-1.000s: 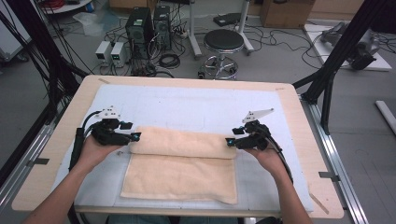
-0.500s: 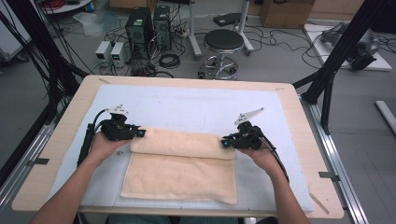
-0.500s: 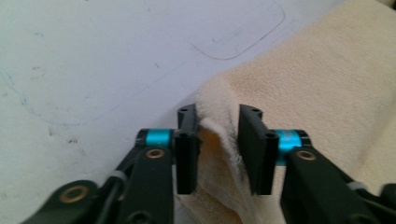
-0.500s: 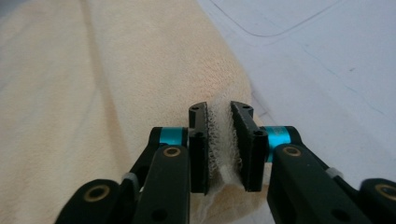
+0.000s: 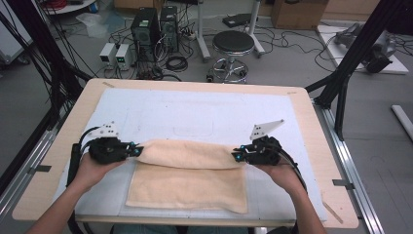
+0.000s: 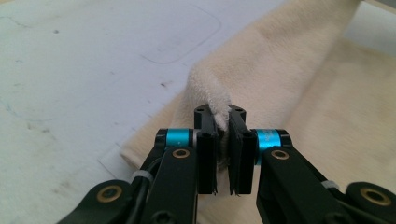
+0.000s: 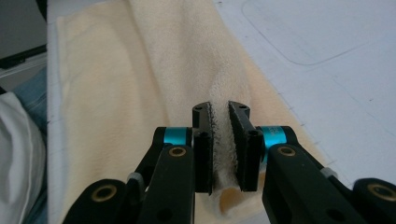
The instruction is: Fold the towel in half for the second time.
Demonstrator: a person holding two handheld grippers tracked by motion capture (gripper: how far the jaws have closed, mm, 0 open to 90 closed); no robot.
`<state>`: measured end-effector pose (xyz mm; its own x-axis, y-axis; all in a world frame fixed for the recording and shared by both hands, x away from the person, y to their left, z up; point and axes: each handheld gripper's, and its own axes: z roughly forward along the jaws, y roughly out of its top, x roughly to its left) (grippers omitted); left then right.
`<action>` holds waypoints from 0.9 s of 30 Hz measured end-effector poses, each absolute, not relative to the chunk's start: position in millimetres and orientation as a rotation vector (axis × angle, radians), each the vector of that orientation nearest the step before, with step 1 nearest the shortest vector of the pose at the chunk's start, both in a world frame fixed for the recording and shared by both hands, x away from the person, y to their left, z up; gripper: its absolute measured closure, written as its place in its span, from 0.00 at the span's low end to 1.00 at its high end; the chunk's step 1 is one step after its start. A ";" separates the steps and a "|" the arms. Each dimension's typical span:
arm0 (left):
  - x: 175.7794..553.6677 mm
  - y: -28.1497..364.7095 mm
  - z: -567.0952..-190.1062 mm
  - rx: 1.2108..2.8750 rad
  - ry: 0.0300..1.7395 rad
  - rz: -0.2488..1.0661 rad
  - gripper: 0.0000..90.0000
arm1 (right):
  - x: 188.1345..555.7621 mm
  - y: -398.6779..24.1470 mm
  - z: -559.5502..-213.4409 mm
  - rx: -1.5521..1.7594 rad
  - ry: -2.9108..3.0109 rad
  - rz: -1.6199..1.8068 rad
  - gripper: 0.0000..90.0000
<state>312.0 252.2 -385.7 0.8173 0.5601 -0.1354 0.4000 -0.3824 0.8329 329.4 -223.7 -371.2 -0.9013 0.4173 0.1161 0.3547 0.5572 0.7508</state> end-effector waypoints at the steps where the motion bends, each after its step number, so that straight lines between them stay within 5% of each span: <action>1: 303.1 253.9 -386.5 2.018 0.693 0.207 0.93 | 322.9 -224.5 -369.3 0.652 2.701 1.282 0.90; 7: 263.3 262.2 -395.8 2.054 0.623 0.166 0.91 | 283.2 -226.5 -372.9 0.583 2.727 1.316 0.86; 13: 251.1 268.6 -386.9 2.055 0.588 0.158 0.69 | 269.0 -235.9 -366.6 0.547 2.692 1.380 0.70; 27: 321.1 246.7 -403.6 2.028 0.816 0.293 0.56 | 341.3 -224.2 -392.6 0.770 2.634 1.136 0.50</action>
<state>321.1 246.7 -403.6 0.7538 0.6490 -0.1031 0.4350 -0.3752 0.8186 341.3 -224.2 -392.6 -0.8517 0.5221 0.0452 0.3913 0.5761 0.7176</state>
